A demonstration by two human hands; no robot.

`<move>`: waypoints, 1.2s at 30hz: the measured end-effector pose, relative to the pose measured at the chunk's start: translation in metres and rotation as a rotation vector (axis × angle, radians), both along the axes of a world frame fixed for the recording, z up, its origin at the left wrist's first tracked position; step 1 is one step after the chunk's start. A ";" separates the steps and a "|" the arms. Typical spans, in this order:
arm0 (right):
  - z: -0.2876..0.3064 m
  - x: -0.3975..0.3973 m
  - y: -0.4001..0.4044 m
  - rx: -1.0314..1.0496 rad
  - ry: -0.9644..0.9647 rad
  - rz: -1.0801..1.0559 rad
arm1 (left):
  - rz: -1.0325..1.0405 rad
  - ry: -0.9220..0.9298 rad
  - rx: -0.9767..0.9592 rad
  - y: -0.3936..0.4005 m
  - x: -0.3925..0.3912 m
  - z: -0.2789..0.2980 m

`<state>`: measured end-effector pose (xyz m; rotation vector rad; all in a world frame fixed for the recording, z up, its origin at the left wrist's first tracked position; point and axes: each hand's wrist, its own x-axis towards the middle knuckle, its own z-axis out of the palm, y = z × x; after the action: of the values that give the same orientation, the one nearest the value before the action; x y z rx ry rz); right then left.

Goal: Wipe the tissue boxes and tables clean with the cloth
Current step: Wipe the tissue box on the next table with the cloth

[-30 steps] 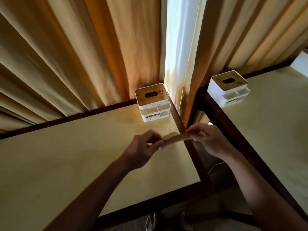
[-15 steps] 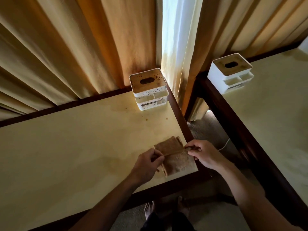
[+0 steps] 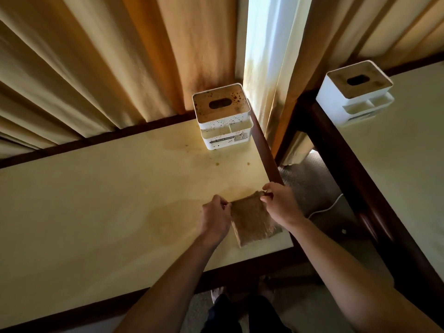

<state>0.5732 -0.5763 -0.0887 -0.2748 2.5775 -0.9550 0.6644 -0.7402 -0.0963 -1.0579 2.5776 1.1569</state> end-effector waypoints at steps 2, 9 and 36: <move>-0.004 0.003 0.001 0.029 0.072 0.041 | -0.065 -0.032 -0.129 0.004 0.000 0.006; -0.009 0.031 0.013 0.131 0.678 0.386 | -0.490 0.253 -0.528 0.018 0.031 -0.010; -0.012 -0.024 -0.003 0.184 0.360 0.327 | -0.413 0.032 -0.342 -0.057 -0.041 0.016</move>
<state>0.5488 -0.5789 -0.1012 -0.8537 2.7895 -0.5886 0.6230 -0.7971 -0.0800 -0.5061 2.8937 0.6577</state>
